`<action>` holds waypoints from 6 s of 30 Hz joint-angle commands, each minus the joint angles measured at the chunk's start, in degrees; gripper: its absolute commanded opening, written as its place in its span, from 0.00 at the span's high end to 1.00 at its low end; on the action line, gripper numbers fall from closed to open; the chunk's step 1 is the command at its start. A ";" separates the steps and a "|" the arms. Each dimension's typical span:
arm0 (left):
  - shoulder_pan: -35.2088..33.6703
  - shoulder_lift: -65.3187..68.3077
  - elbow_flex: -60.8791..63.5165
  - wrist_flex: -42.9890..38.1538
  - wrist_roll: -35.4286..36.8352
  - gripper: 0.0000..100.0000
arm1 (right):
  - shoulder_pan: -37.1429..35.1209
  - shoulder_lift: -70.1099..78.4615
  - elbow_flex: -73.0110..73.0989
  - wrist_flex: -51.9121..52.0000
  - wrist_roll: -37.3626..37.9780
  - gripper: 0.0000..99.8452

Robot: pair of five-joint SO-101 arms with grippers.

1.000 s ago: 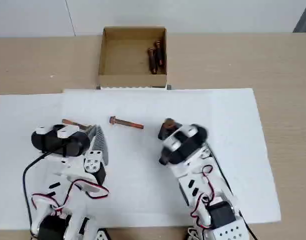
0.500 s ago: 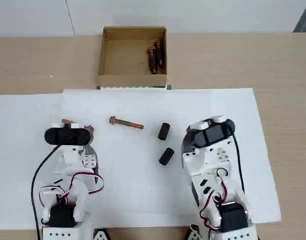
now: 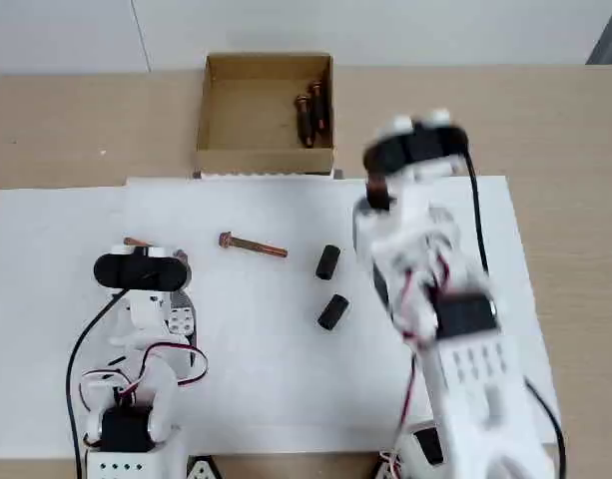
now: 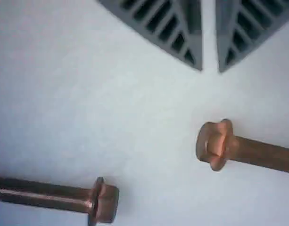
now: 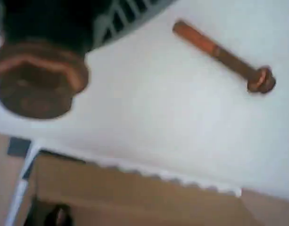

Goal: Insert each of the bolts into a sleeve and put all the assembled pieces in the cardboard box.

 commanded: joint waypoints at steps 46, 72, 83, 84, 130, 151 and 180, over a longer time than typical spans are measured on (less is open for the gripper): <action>2.55 -0.44 -0.13 -0.97 -3.16 0.99 | -6.11 82.24 -73.14 -22.37 29.71 0.86; 0.97 -0.44 -0.13 -0.97 -3.08 0.99 | -4.26 56.04 -73.14 36.35 18.11 0.86; 1.05 -0.44 -0.13 -0.97 -3.25 0.99 | -5.32 54.90 -72.26 49.19 -2.81 0.86; 1.05 -0.44 -0.13 -0.97 -3.25 0.99 | -5.93 54.11 -71.03 49.19 -4.40 0.86; 1.05 -0.44 -0.13 -0.97 -3.08 0.99 | -11.91 70.02 -49.05 34.33 -25.14 0.93; 1.05 -0.44 -0.13 -0.97 -3.34 0.99 | -12.00 45.58 -56.00 48.22 -24.79 1.00; -6.24 0.18 -17.19 10.02 -1.23 0.99 | 4.26 -31.08 -1.85 46.37 -14.59 1.00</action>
